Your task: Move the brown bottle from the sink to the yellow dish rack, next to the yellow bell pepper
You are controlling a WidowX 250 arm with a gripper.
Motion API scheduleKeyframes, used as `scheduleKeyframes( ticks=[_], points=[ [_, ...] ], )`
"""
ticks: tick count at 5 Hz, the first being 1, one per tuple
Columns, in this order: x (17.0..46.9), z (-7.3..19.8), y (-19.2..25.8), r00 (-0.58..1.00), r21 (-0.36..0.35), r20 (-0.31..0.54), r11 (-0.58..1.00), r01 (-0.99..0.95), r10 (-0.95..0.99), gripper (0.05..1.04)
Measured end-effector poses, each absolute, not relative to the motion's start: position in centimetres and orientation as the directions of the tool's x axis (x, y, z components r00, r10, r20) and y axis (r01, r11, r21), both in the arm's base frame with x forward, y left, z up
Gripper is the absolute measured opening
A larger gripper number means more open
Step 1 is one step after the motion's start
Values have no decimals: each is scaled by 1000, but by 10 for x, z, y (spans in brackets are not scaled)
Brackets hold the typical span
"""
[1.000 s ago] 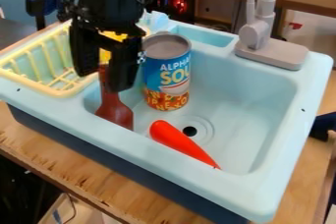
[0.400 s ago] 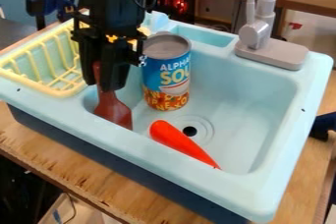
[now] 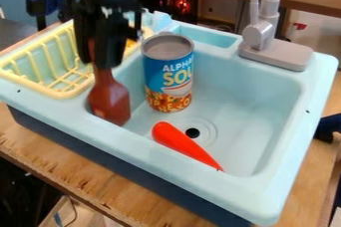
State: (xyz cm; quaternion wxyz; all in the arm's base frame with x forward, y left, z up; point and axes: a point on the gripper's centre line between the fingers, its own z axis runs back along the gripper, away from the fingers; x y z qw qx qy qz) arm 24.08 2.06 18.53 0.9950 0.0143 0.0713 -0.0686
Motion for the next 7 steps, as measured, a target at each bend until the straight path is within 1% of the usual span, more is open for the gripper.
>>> scheduleKeyframes(
  ticks=[1,2,3,4,5,6,7],
  points=[
    [250,221,16,985,56,-42,984,169,-167,333],
    [253,251,19,983,77,6,980,181,-182,333],
    [253,271,38,986,89,40,983,159,-163,333],
    [262,286,55,985,96,52,982,160,-166,333],
    [268,288,77,990,89,28,987,136,-139,333],
    [272,281,99,994,67,-1,992,108,-108,333],
    [281,269,114,994,49,-53,994,98,-96,333]
  ],
)
